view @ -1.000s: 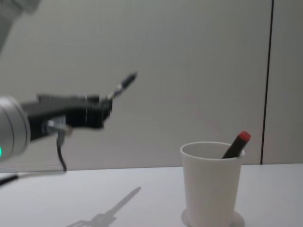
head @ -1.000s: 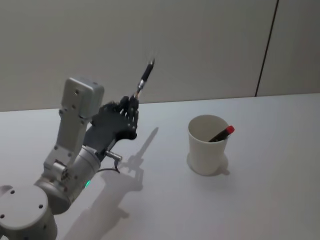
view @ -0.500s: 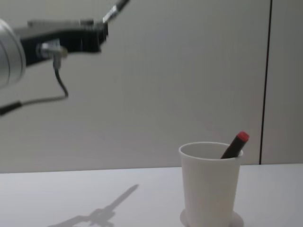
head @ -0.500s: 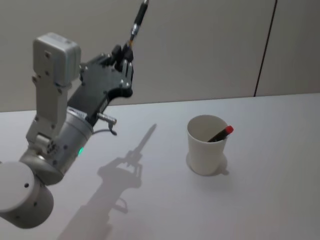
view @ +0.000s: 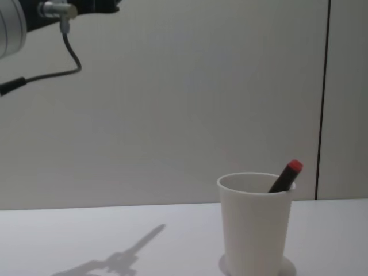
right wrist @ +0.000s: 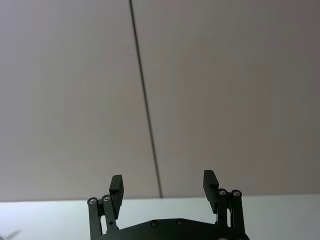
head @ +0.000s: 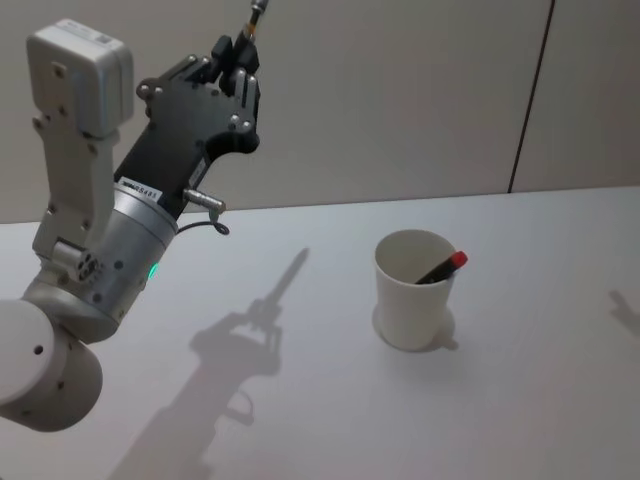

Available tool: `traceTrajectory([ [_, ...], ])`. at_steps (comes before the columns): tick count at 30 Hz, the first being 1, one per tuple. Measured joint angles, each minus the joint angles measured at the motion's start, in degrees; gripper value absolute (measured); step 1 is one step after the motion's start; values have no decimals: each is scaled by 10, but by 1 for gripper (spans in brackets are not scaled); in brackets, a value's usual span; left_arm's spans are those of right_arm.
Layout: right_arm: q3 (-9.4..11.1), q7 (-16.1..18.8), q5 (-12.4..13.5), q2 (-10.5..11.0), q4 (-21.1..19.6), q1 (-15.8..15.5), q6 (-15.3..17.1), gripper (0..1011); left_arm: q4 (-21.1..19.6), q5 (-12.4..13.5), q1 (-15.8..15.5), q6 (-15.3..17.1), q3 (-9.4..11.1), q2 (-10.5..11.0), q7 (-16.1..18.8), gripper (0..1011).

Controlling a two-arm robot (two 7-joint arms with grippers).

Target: Place the pen into the pen holder.

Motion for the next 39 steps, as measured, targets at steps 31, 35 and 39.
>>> traceTrajectory([
  [31,-56,121,105,-119,-8,176,88,1002,6,-15,-5,-18,-5,-5,-34,177],
  [35,-60,110,115,-124,-14,175,94,1002,10,-20,-6,-21,-5,-6,-46,177],
  [39,-65,93,126,-131,-22,173,100,1002,12,-20,-6,-27,-6,-6,-53,177],
])
